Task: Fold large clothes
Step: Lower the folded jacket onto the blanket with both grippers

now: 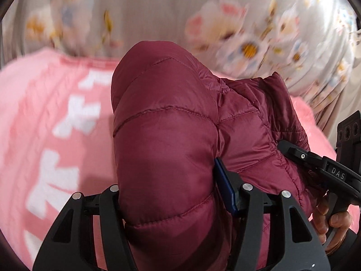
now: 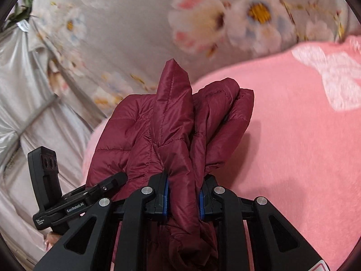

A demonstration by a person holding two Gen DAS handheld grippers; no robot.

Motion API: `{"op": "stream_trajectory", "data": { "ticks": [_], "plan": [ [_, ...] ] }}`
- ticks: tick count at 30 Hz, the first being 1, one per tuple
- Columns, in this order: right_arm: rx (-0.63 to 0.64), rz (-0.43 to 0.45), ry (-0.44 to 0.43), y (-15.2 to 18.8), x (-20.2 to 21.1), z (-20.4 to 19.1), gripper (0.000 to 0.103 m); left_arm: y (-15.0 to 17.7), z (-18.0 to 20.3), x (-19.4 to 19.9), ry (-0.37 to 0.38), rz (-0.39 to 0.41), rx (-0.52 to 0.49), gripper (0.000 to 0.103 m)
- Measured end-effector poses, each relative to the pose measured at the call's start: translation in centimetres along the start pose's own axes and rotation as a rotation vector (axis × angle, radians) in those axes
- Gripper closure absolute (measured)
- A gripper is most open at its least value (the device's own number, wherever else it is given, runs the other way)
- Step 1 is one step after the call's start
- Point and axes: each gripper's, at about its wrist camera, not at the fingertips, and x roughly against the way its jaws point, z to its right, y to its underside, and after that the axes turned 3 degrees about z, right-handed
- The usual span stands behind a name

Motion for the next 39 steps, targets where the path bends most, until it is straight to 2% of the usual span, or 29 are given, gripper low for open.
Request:
{"op": "stream_trajectory", "data": {
  "ticks": [2, 5, 9, 11, 13, 14, 17, 19, 21, 23, 26, 28, 32, 35, 39],
  "plan": [
    [0.006, -0.014, 0.029, 1.1, -1.1, 1.0, 0.083, 1.1, -0.6, -0.7, -0.009, 0.012, 0.008, 0.043],
    [-0.013, -0.025, 0.027, 2.1, -1.9, 2.1, 0.079, 1.9, -1.7, -0.8, 0.015, 0.026, 0.045, 0.036],
    [-0.024, -0.031, 0.050, 2.2, -1.9, 2.1, 0.067, 1.9, -2.4, -1.0, 0.005, 0.029, 0.070, 0.031],
    [-0.035, -0.030, 0.063, 2.1, -1.5, 2.1, 0.066, 1.6, -2.5, -0.7, -0.039, 0.033, 0.071, 0.026],
    [-0.053, -0.025, 0.087, 2.0, -0.3, 2.1, 0.064, 1.5, -2.6, 0.5, -0.125, 0.047, 0.067, 0.014],
    [-0.070, -0.013, 0.093, 1.9, 0.9, 2.2, 0.063, 1.6, -2.7, 1.5, -0.175, 0.053, 0.067, 0.013],
    [-0.061, 0.061, 0.161, 1.7, 4.6, 1.6, 0.062, 1.5, -3.1, 4.1, -0.222, 0.044, 0.109, 0.013],
    [0.030, 0.071, 0.206, 1.4, 5.9, -0.4, 0.067, 1.0, -2.5, 5.5, -0.270, 0.035, 0.129, 0.013],
    [0.141, 0.066, 0.240, 1.2, 6.1, -3.1, 0.076, 0.2, -1.4, 6.1, -0.281, 0.030, 0.140, 0.013],
    [0.247, 0.045, 0.263, 1.1, 5.2, -5.8, 0.080, -0.5, -0.2, 6.0, -0.292, 0.012, 0.138, 0.013],
    [0.349, 0.029, 0.327, 0.5, 2.8, -7.9, 0.085, -1.2, 1.0, 5.1, -0.372, 0.003, 0.121, 0.013],
    [0.351, -0.003, 0.360, 0.0, 0.7, -7.6, 0.090, -1.3, 1.2, 3.8, -0.410, -0.026, 0.129, 0.013],
    [0.312, -0.074, 0.419, 0.5, -2.3, -5.0, 0.101, -0.5, 0.4, 1.6, -0.432, -0.085, 0.166, 0.013],
    [0.208, -0.111, 0.388, 1.2, -2.9, -2.3, 0.103, 0.7, -0.3, 0.4, -0.399, -0.105, 0.190, 0.010],
    [0.172, -0.121, 0.366, 2.0, -3.0, -0.9, 0.103, 1.6, -0.6, -0.2, -0.373, -0.098, 0.208, 0.007]
  ]
}}
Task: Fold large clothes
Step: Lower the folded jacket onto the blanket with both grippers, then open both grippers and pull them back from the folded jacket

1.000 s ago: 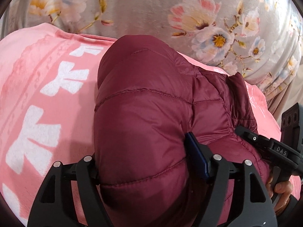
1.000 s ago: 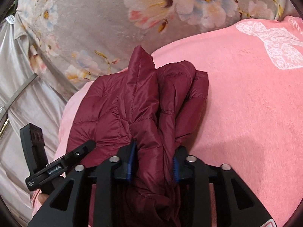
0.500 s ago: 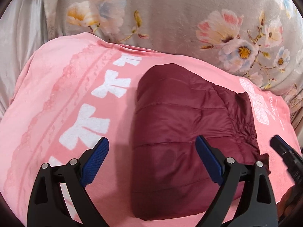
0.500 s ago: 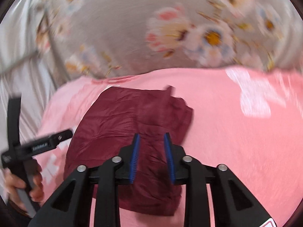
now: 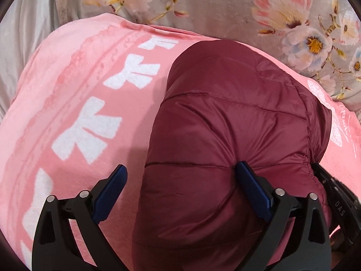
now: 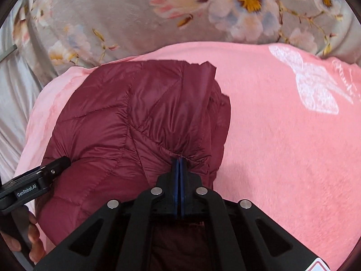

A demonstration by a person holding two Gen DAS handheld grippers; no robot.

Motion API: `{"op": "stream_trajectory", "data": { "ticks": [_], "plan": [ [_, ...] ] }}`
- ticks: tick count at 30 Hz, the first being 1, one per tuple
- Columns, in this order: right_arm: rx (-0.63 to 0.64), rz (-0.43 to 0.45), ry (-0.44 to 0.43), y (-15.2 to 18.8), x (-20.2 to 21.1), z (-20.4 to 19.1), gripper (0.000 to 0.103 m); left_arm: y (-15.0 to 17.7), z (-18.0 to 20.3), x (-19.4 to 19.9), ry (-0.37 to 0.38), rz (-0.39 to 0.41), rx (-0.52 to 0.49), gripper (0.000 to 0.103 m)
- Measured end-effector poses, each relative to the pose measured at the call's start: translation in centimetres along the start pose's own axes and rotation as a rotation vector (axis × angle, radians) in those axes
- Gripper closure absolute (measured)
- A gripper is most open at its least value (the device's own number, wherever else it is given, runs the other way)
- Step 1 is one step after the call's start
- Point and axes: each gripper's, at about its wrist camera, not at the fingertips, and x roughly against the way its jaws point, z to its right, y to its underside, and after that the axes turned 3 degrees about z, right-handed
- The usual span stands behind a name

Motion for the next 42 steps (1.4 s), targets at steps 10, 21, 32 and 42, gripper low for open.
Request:
{"op": "stream_trajectory", "data": {
  "ticks": [10, 21, 32, 42],
  "plan": [
    [0.041, 0.007, -0.056, 2.5, 6.7, -1.0, 0.101, 1.6, -1.5, 3.7, 0.055, 0.001, 0.004, 0.008],
    [0.062, -0.033, 0.014, 8.3, 7.4, -0.5, 0.103, 5.8, -2.4, 6.3, 0.023, 0.000, 0.005, 0.008],
    [0.111, -0.058, 0.043, 12.7, 10.0, -1.3, 0.096, 11.5, 0.0, 7.7, -0.032, -0.018, -0.018, 0.008],
    [0.144, 0.037, 0.104, 14.5, 13.3, -1.6, 0.032, 14.6, 2.0, 9.2, -0.134, 0.036, -0.088, 0.008]
  ]
}}
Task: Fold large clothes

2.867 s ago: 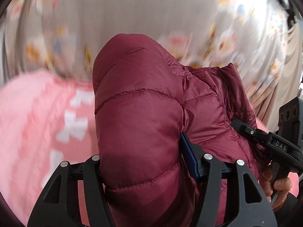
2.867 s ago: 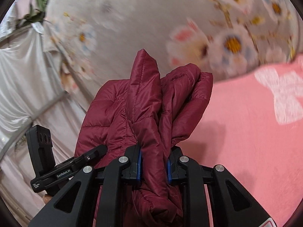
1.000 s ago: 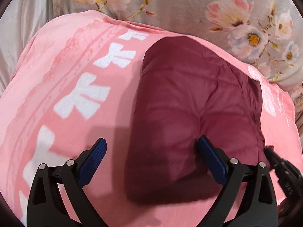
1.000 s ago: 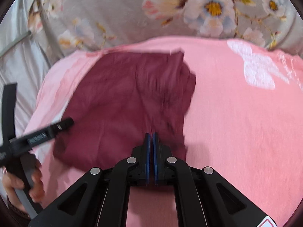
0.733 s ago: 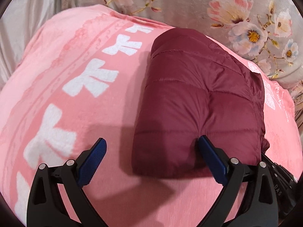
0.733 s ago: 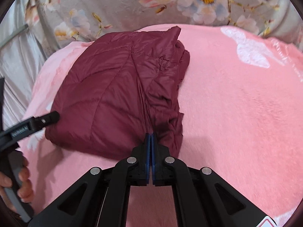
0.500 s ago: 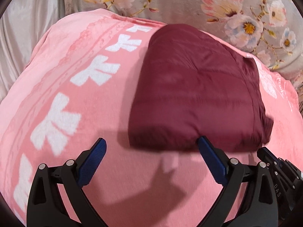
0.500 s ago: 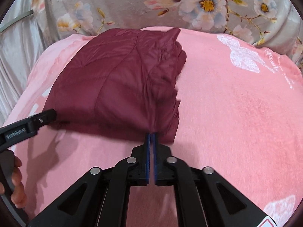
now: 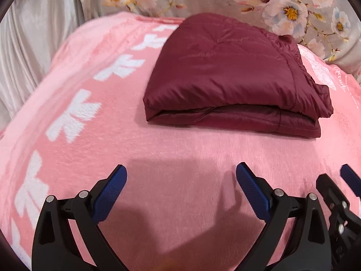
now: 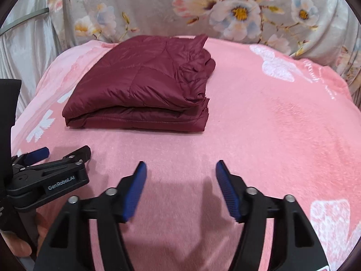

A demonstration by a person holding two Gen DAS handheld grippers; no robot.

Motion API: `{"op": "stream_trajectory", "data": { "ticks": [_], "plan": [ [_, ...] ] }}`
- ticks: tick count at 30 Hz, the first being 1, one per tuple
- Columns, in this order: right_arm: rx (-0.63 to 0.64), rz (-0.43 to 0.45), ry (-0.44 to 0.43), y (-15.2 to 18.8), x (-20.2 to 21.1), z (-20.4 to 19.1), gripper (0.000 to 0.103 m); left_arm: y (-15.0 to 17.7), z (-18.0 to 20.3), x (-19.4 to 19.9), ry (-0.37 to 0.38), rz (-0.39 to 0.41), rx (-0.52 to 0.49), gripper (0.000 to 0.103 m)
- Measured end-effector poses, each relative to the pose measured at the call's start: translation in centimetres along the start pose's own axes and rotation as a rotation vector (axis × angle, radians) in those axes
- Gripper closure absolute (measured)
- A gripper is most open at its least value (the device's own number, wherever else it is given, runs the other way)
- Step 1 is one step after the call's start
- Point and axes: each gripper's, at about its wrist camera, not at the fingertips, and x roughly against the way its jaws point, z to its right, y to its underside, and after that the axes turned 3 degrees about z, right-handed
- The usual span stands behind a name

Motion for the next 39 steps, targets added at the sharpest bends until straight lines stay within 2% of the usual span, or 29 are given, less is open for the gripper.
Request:
{"op": "stream_trajectory", "data": {
  "ticks": [4, 6, 8, 21, 39],
  "plan": [
    [0.023, 0.009, 0.012, 0.5, 0.8, -0.6, 0.024, 0.5, 0.6, 0.5, -0.024, 0.013, -0.029, 0.008],
    [0.026, 0.020, 0.021, 0.7, 1.2, -0.7, 0.019, 0.7, 0.9, 1.1, -0.044, 0.045, -0.047, 0.007],
    [0.023, 0.032, 0.030, 0.9, 1.6, -0.7, 0.017, 0.9, 1.0, 1.3, -0.041, 0.051, -0.054, 0.007],
    [-0.007, 0.029, 0.013, 2.1, 2.9, -0.5, 0.017, 2.0, 0.6, 2.9, -0.016, 0.084, -0.019, 0.007],
    [-0.007, 0.050, 0.012, 2.1, 3.2, -0.5, 0.017, 2.2, 0.9, 3.4, -0.042, 0.114, -0.021, 0.007]
  ]
}}
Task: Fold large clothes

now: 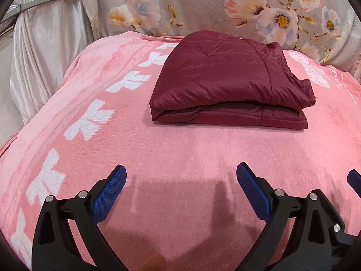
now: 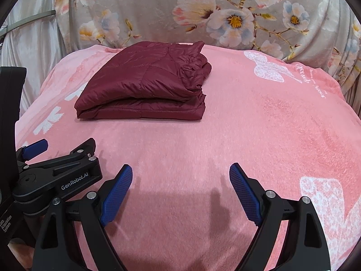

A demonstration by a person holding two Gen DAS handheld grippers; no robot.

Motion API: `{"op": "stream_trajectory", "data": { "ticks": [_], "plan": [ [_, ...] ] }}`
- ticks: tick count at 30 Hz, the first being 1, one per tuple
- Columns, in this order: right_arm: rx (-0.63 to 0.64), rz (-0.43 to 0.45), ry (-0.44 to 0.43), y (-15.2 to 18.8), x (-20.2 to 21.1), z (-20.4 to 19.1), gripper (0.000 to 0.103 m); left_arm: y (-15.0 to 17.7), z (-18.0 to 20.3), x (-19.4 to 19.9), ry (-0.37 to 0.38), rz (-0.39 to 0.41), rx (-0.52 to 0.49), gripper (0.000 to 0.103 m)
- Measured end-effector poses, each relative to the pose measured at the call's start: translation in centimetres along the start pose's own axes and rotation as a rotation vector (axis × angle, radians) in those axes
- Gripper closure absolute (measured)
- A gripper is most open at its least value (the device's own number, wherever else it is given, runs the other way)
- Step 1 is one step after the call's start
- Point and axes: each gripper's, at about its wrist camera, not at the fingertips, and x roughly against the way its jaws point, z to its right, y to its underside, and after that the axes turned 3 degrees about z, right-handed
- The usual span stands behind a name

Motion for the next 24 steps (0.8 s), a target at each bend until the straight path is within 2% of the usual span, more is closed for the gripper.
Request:
{"op": "stream_trajectory", "data": {
  "ticks": [24],
  "plan": [
    [0.006, 0.048, 0.004, 0.0, 0.7, -0.3, 0.017, 0.2, -0.4, 1.1, -0.001, 0.048, 0.017, 0.007]
  ]
}}
